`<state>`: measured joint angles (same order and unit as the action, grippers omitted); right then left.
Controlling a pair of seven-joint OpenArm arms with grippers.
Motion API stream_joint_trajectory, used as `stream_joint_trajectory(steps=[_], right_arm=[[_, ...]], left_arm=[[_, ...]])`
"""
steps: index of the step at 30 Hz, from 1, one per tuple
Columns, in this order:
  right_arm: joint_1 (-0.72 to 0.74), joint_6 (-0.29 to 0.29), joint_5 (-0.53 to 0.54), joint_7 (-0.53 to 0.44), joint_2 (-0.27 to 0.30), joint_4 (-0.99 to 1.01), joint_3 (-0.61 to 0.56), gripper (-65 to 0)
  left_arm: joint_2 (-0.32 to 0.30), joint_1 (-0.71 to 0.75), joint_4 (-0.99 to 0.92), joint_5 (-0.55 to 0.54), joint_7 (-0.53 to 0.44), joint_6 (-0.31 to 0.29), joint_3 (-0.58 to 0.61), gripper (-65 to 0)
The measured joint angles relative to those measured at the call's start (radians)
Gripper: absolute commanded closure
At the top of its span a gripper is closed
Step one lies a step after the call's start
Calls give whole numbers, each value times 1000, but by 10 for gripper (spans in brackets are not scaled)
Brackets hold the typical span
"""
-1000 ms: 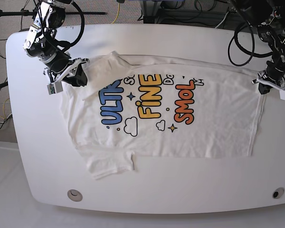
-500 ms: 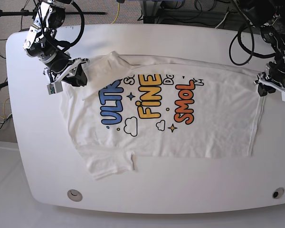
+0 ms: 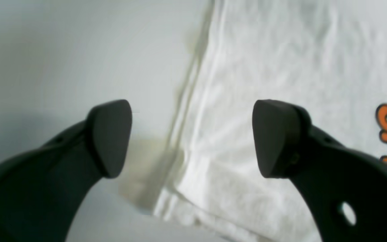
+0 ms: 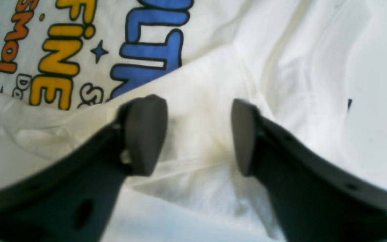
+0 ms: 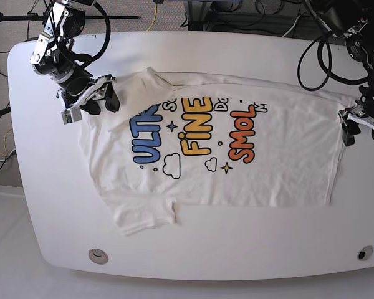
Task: Fold the T-shirt properly
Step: 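Move both open grippers onto the shirt's two shoulder corners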
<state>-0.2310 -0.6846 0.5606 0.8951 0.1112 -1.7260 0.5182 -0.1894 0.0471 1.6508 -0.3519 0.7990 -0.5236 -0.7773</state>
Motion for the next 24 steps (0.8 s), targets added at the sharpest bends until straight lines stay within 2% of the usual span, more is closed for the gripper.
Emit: stream_joint_trajectory(steps=[2,7,16,24], right_arm=[[-3,-1,1,0,6,0,10,-464],[-32,0,4,-1,31,-2,21,-464],[-72,0,0,0,20,0,23,-465],[-71,0,0,-2,21,56,24,-466]], left_arm=[[-3,8,28,-3,14,0,0,-536],[-3,52,48,-3,46,0,-29,-535],[-1,146,47,4,47,0,-55,-535],[0,157,-76,0,-32,0,-53,-535]])
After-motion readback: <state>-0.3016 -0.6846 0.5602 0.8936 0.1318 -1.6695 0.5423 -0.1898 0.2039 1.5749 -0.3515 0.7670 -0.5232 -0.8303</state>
